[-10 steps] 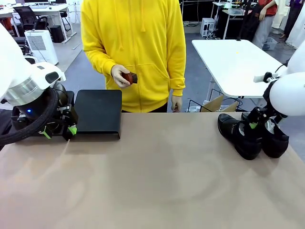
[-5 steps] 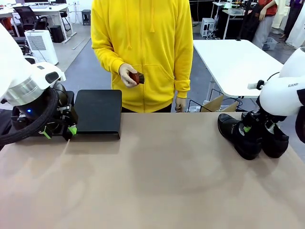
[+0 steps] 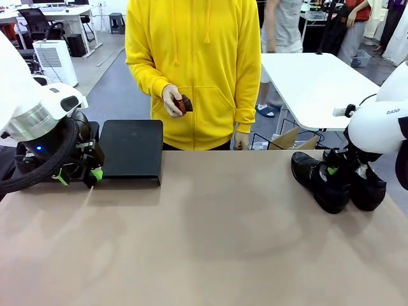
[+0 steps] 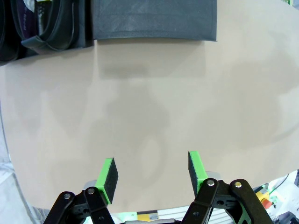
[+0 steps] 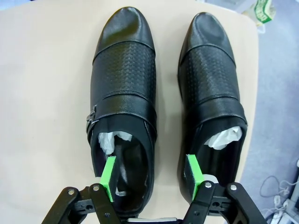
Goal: Organize the shoes by placing them on the stand.
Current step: Pick up one Shoe and place it in the middle of the table.
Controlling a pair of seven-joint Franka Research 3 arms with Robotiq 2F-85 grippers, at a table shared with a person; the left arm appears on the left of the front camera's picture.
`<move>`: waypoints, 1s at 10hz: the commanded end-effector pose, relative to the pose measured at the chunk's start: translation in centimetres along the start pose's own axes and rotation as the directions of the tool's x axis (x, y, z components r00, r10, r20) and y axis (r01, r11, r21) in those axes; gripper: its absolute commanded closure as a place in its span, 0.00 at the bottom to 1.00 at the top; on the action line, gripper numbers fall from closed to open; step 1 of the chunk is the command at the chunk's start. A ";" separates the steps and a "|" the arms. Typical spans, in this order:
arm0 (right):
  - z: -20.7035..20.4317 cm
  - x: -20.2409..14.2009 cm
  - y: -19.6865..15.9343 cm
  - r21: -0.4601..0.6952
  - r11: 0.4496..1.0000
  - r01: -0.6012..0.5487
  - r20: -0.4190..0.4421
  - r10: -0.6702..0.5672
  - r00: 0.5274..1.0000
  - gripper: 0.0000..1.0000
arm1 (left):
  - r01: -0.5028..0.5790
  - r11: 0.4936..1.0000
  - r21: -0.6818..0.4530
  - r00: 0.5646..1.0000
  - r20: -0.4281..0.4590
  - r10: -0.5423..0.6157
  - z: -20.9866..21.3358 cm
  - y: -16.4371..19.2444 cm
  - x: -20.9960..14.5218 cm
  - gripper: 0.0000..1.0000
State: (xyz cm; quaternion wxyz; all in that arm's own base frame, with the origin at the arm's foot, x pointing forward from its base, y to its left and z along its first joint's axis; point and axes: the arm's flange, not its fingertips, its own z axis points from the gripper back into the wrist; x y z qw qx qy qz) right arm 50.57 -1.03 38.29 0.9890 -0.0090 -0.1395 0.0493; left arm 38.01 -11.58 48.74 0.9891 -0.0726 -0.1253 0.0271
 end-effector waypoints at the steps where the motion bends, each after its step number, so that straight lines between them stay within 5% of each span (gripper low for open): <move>1: -1.3 1.0 -0.2 -0.003 1.000 -0.030 0.009 0.030 1.000 0.25 | 0.006 1.000 -0.005 1.000 0.008 -0.006 -0.1 0.1 -0.1 0.22; 7: -4.5 1.6 -0.3 -0.007 1.000 -0.024 -0.056 0.023 0.998 0.30 | 0.006 1.000 -0.005 1.000 0.008 -0.006 -0.1 0.1 -0.1 0.22; 10: -4.8 1.8 -0.3 -0.026 0.999 -0.026 -0.086 0.023 0.996 0.89 | 0.006 1.000 -0.005 1.000 0.008 -0.006 -0.1 0.1 -0.1 0.22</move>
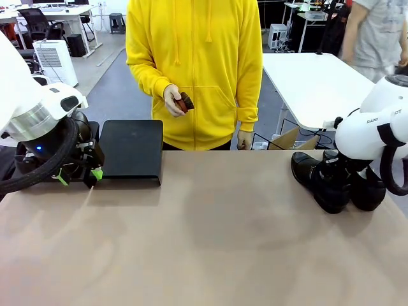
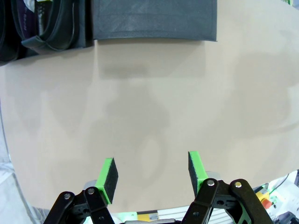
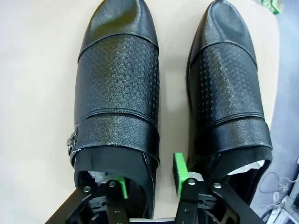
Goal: Organize the shoes by placing them on the stand.
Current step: Pick up one Shoe and place it in the middle of the table.
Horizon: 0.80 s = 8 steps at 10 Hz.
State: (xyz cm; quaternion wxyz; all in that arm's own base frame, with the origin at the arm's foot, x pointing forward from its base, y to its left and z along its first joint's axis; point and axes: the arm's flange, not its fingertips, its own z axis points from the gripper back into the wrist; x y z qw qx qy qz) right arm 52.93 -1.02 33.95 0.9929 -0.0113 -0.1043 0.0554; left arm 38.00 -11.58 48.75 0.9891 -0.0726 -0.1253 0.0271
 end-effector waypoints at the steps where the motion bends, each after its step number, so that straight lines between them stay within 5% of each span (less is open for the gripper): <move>1: 0.0 0.8 -0.3 -0.033 0.999 -0.012 -0.021 0.011 1.000 1.00 | 0.006 1.000 -0.005 1.000 0.008 -0.006 -0.1 0.1 -0.1 0.22; 5: -0.1 0.7 -0.8 -0.047 0.999 -0.019 -0.038 0.017 0.999 1.00 | 0.006 1.000 -0.005 1.000 0.008 -0.006 -0.1 0.1 -0.1 0.22; 7: 2.9 0.2 -0.6 -0.098 0.991 0.095 -0.091 -0.104 0.990 1.00 | 0.006 1.000 -0.005 1.000 0.008 -0.006 -0.1 0.1 -0.1 0.22; 8: 6.4 -1.1 0.5 -0.072 0.982 0.176 -0.046 -0.180 0.983 1.00 | 0.006 1.000 -0.005 1.000 0.008 -0.006 -0.1 0.1 -0.1 0.22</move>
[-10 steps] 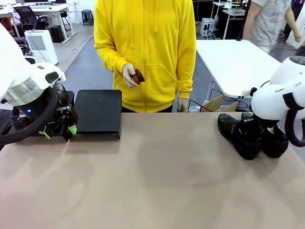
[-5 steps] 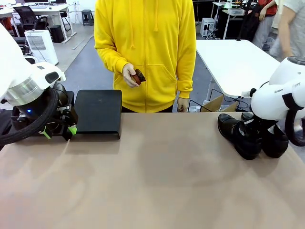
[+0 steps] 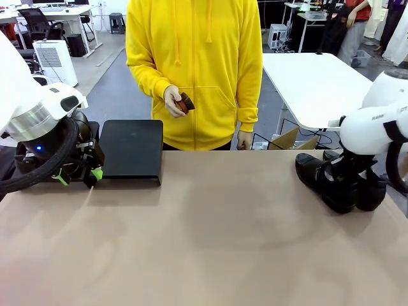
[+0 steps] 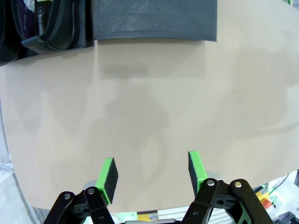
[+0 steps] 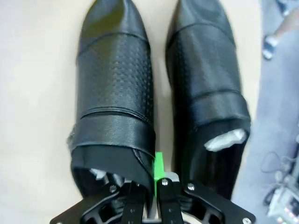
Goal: Organize the shoes by placing them on the stand.
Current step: Pick up one Shoe and place it in the middle of the table.
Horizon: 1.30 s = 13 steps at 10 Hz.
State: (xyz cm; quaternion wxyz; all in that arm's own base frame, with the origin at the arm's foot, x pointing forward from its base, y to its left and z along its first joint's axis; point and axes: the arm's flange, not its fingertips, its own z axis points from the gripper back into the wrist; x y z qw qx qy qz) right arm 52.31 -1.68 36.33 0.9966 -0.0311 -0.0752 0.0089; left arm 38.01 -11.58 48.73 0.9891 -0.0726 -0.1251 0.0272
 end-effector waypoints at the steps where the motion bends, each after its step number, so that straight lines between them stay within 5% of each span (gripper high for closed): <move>1: 7.0 -3.1 2.2 0.009 0.993 0.114 0.062 -0.114 0.992 1.00 | 0.006 1.000 -0.005 1.000 0.008 -0.006 -0.1 0.1 -0.1 0.22; 5: 13.1 -10.3 9.9 0.020 1.000 0.022 0.165 -0.025 0.986 1.00 | 0.006 1.000 -0.005 1.000 0.008 -0.006 -0.1 0.1 -0.1 0.22; 6: 11.6 -6.6 6.1 0.038 0.995 0.093 0.100 -0.096 0.990 1.00 | 0.006 1.000 -0.005 1.000 0.008 -0.006 -0.1 0.1 -0.1 0.22; 9: 11.6 -6.6 6.1 0.038 0.995 0.093 0.100 -0.096 0.990 1.00 | 0.006 1.000 -0.005 1.000 0.008 -0.006 -0.1 0.1 -0.1 0.22; 13: 12.1 -10.2 14.5 0.111 0.980 0.164 0.097 -0.175 0.980 1.00 | 0.006 1.000 -0.005 1.000 0.008 -0.006 -0.1 0.1 -0.1 0.22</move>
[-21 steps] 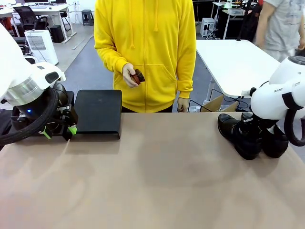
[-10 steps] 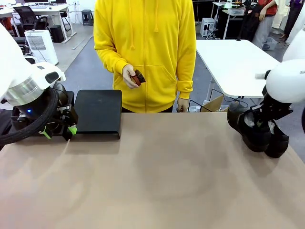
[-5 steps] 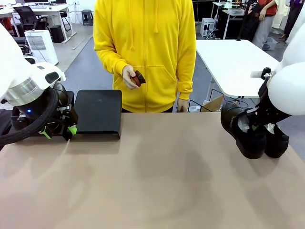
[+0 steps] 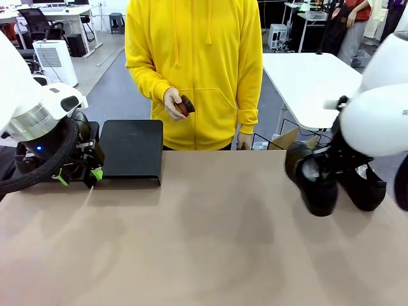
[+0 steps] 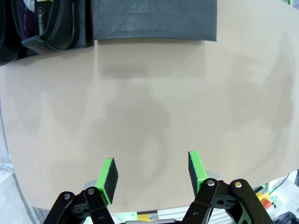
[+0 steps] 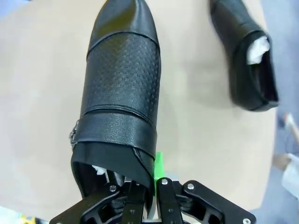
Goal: Organize the shoes by placing them on the stand.
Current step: Pick up one Shoe and place it in the middle of the table.
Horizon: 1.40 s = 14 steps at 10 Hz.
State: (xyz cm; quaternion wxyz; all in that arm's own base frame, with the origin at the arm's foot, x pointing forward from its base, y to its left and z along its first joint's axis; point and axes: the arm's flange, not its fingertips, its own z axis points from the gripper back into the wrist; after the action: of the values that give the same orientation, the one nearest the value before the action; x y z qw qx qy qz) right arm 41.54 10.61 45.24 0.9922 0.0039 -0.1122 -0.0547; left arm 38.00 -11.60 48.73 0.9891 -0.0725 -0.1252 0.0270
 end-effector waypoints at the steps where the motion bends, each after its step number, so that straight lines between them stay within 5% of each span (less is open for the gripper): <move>1: 0.9 -3.0 4.7 0.087 0.996 0.026 0.042 -0.030 0.999 1.00 | 0.006 1.000 -0.006 1.000 0.008 -0.006 -0.1 0.1 -0.1 0.22; 5: -1.8 -8.3 12.4 0.163 0.984 -0.073 0.010 0.072 0.997 1.00 | 0.006 1.000 -0.006 1.000 0.008 -0.006 -0.1 0.1 -0.1 0.22; 11: -7.3 -9.4 17.6 0.220 0.972 -0.079 -0.085 0.100 0.991 1.00 | 0.006 1.000 -0.006 1.000 0.008 -0.006 -0.1 0.1 -0.1 0.22; 14: -9.0 -9.0 17.5 0.247 0.969 0.014 -0.140 0.022 0.990 0.56 | 0.006 1.000 -0.006 1.000 0.008 -0.006 -0.1 0.1 -0.1 0.22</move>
State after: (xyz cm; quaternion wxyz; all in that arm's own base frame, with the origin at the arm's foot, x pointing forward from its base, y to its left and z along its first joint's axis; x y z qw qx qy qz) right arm 36.39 28.53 34.42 0.9928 0.1095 -0.0444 -0.0170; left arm 38.00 -11.61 48.74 0.9891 -0.0723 -0.1253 0.0268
